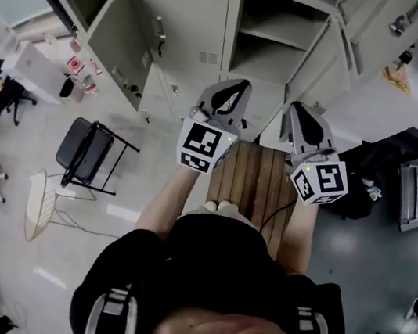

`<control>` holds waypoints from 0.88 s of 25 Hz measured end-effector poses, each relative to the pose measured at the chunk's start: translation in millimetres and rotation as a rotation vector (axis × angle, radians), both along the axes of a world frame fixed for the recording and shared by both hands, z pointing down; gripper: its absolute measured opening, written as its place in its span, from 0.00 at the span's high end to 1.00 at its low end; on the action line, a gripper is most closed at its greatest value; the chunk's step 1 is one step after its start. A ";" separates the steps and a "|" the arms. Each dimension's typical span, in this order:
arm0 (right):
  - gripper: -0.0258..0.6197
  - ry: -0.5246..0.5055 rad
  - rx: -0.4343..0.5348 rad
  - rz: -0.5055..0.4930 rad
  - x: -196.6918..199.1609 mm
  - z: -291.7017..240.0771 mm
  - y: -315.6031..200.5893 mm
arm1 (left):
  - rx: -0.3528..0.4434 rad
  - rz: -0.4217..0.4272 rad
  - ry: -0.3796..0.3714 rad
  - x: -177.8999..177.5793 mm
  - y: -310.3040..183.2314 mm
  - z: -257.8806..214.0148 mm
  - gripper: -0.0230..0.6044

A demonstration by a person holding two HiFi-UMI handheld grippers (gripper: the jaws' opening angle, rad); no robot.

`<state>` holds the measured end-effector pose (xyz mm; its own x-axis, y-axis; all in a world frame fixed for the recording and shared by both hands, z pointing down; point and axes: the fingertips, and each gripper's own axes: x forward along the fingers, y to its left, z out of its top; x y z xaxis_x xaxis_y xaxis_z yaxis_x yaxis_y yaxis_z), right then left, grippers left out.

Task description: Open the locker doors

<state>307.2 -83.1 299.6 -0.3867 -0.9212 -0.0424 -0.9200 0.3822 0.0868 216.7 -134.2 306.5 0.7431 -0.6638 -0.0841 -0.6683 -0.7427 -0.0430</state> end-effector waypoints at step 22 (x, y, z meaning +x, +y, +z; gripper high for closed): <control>0.92 -0.059 -0.152 0.019 -62.9 81.5 -27.9 | -0.123 -0.243 -0.034 -126.8 -3.6 76.5 0.95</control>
